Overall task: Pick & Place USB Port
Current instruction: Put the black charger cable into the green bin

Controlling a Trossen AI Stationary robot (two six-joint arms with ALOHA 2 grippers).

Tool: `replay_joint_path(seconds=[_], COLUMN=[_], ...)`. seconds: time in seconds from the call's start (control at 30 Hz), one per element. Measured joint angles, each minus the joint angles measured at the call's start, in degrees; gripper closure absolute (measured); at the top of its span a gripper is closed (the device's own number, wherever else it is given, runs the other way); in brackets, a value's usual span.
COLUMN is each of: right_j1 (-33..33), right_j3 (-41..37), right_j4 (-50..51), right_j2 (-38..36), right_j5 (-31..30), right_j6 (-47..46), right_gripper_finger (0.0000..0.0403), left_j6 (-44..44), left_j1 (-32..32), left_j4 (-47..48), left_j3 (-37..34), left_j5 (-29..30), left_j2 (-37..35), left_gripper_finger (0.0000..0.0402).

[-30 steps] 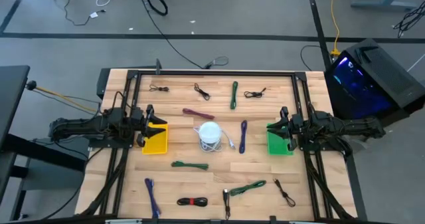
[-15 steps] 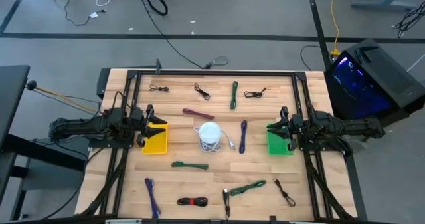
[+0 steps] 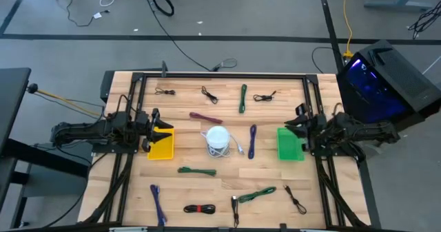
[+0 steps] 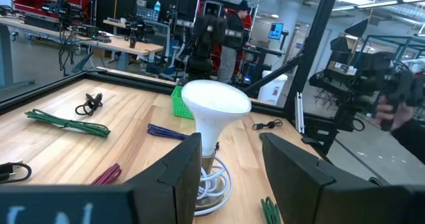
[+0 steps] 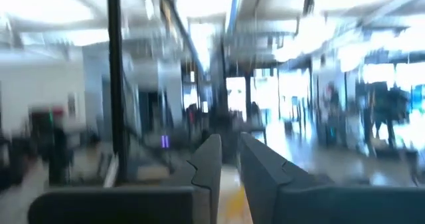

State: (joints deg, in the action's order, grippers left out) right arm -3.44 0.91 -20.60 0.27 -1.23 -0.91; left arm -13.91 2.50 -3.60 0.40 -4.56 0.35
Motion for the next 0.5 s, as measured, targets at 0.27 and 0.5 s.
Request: replay_joint_path(seconds=[0.27, 0.5], right_j1=[-0.02, 0.00], right_j3=[0.00, 0.00], right_j4=[-11.36, -12.06], right_j2=[0.00, 0.00], right_j5=[-0.65, -19.35], right_j6=[-3.22, -3.71], right_gripper_finger=[0.0341, 0.0341], left_j6=[-0.41, -0.50], left_j1=[-0.02, 0.00], left_j4=[-0.48, -5.87], left_j3=[-0.01, -0.02], left_j5=[0.94, 4.85], left_j2=[0.01, 0.01], left_gripper_finger=[0.0236, 0.0236])
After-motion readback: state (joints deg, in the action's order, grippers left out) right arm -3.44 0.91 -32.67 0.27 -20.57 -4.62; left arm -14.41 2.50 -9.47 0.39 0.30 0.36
